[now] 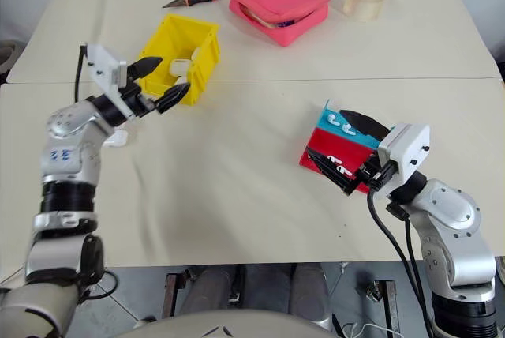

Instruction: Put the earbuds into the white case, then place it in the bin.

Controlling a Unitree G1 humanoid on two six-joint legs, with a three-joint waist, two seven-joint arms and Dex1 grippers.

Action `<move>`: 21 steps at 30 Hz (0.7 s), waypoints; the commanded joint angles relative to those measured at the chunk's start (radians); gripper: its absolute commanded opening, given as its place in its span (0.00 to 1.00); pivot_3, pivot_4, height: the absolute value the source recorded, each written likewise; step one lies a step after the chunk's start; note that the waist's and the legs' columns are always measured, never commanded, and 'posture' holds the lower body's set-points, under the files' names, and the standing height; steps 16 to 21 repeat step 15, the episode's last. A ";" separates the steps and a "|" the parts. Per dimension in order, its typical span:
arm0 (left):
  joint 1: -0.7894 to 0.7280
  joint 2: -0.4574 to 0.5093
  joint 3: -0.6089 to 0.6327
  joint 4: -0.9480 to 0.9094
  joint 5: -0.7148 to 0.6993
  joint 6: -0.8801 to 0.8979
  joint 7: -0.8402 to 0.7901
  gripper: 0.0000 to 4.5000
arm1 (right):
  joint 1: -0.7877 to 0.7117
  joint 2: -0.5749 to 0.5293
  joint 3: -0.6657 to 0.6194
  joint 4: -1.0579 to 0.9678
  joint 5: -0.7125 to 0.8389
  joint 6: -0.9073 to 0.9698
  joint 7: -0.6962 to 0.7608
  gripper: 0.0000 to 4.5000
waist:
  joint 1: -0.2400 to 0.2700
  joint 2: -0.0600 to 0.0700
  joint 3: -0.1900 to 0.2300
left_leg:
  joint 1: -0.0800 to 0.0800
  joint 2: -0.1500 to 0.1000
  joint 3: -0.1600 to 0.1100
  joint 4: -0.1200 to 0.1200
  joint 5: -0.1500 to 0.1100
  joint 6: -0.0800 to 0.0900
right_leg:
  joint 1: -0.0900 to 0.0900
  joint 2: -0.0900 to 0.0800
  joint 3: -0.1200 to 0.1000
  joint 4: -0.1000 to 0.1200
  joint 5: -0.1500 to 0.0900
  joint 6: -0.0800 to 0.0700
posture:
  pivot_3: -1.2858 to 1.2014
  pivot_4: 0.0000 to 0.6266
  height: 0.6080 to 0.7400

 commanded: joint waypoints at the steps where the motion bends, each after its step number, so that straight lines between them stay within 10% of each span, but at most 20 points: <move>1: 0.131 0.078 0.006 -0.108 -0.038 -0.031 -0.151 1.00 | 0.008 -0.039 -0.034 0.019 0.039 0.003 0.066 1.00 | 0.000 0.000 0.000 | 0.001 0.000 0.000 0.000 0.000 0.000 | 0.001 0.000 0.000 0.000 0.000 0.000 | 0.52 0.24 1.00; 9: 0.377 0.062 0.017 -0.337 -0.086 -0.064 -0.170 1.00 | 0.030 -0.064 -0.055 0.053 0.054 0.001 0.114 1.00 | 0.022 0.000 0.000 | 0.002 0.001 0.001 0.000 -0.001 0.001 | 0.002 -0.001 0.001 0.000 0.000 -0.001 | 0.52 0.24 1.00; 21: 0.359 0.010 -0.009 -0.357 -0.060 -0.094 -0.116 1.00 | 0.037 -0.052 -0.054 0.047 0.048 -0.001 0.100 1.00 | 0.026 0.000 0.000 | 0.003 0.001 0.003 0.000 -0.001 0.001 | 0.002 -0.001 0.002 0.001 0.000 -0.002 | 0.52 0.24 1.00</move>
